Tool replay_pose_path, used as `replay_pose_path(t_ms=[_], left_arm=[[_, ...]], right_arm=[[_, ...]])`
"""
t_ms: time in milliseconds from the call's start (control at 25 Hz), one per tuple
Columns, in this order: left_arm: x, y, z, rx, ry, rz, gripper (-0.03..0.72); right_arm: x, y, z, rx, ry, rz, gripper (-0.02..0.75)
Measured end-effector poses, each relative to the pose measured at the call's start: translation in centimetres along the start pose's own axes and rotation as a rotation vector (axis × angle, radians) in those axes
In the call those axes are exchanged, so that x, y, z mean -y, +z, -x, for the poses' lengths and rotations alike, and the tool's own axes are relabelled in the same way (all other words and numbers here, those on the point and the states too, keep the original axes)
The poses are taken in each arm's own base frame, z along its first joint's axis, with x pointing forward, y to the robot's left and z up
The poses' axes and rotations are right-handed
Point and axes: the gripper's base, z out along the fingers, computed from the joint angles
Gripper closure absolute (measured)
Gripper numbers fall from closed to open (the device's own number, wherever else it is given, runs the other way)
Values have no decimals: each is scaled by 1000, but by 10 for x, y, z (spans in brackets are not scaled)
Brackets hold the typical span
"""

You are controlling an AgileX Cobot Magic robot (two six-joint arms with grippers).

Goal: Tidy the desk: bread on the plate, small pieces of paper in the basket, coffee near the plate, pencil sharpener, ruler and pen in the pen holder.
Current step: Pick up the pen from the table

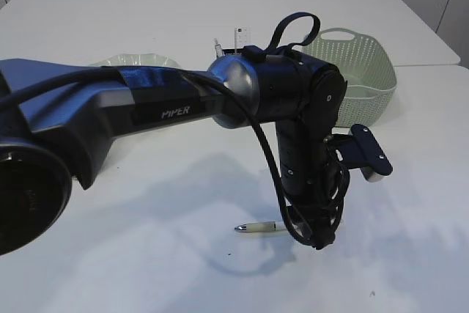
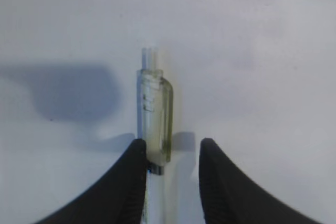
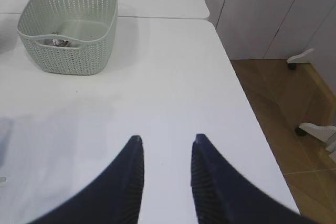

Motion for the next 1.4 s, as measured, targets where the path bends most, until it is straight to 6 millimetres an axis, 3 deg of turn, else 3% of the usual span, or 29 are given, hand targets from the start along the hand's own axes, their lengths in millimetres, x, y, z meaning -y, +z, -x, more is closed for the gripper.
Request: replay_pose_path(t_ms=[680, 1400], left_arm=[[-2, -1, -9, -104, -5, 21, 449], [4, 0, 0, -52, 17, 47, 444]], right_arm=[[3, -3, -2, 2, 24, -3, 477], [2, -4, -3, -6, 48, 7, 477]])
